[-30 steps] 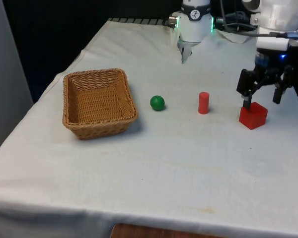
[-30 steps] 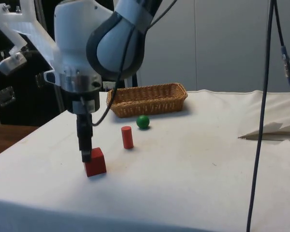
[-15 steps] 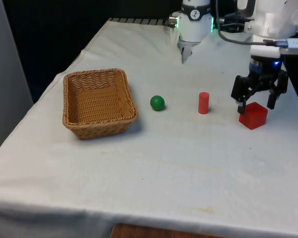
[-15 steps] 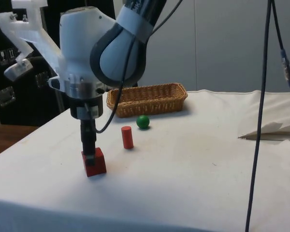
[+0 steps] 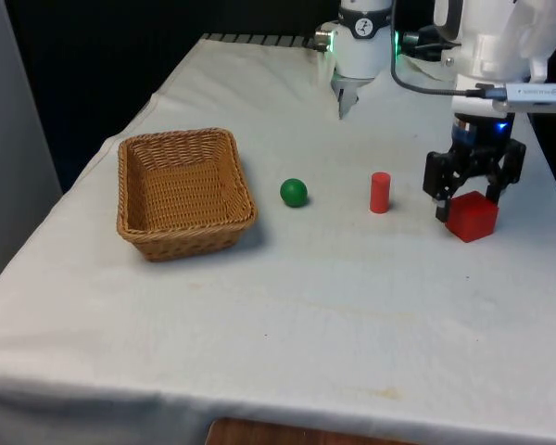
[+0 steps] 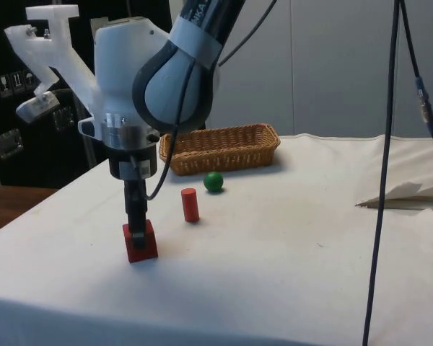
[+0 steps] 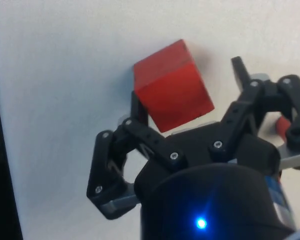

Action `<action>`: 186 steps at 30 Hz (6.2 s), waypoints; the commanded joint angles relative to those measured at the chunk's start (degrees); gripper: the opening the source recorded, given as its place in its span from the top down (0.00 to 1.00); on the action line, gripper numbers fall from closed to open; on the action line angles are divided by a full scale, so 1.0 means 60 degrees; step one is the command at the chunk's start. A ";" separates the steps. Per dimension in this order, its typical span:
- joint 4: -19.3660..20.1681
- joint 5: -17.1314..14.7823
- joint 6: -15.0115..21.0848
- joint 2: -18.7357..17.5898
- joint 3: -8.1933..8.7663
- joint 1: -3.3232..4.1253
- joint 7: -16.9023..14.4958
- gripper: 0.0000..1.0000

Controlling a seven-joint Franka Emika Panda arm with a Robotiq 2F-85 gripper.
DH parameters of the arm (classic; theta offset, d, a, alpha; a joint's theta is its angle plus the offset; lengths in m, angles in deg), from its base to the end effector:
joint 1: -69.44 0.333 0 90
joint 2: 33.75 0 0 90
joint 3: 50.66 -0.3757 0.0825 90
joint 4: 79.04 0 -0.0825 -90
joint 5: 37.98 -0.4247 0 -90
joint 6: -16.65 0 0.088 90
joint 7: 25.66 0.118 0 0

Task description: Pick up the object to the left of the cylinder and place it into the basket.

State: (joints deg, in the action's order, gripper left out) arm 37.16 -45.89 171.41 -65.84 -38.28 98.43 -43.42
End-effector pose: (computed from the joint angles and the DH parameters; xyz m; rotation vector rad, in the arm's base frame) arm 0.6372 0.1912 0.1904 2.9855 0.7911 0.2013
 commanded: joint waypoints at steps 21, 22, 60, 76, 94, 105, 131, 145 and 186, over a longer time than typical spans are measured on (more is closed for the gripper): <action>0.0095 -0.0019 -0.0048 0.0220 0.0105 -0.0067 -0.0134 0.98; 0.0010 0.0000 0.0010 0.0067 0.0124 -0.0019 -0.0057 0.98; 0.0201 0.0124 -0.1518 0.1853 0.0869 -0.0010 -0.0382 0.98; 0.0363 0.0143 -0.1604 0.1986 0.1557 -0.0010 -0.0974 0.98; 0.0430 0.0430 -0.2034 0.2521 0.2263 0.0000 -0.1404 0.98; 0.0439 0.0430 -0.2206 0.2731 0.2760 -0.0010 -0.1881 0.98; 0.0458 0.0306 -0.2177 0.2559 0.3896 -0.0067 -0.2998 0.98; 0.0430 -0.0010 -0.1853 0.1967 0.4498 -0.0315 -0.3915 0.98; 0.0105 -0.3228 0.0153 -0.0640 0.5338 -0.1070 -0.6981 0.98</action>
State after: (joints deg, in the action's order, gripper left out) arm 38.02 -64.34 171.24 -69.73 -5.05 93.16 -84.28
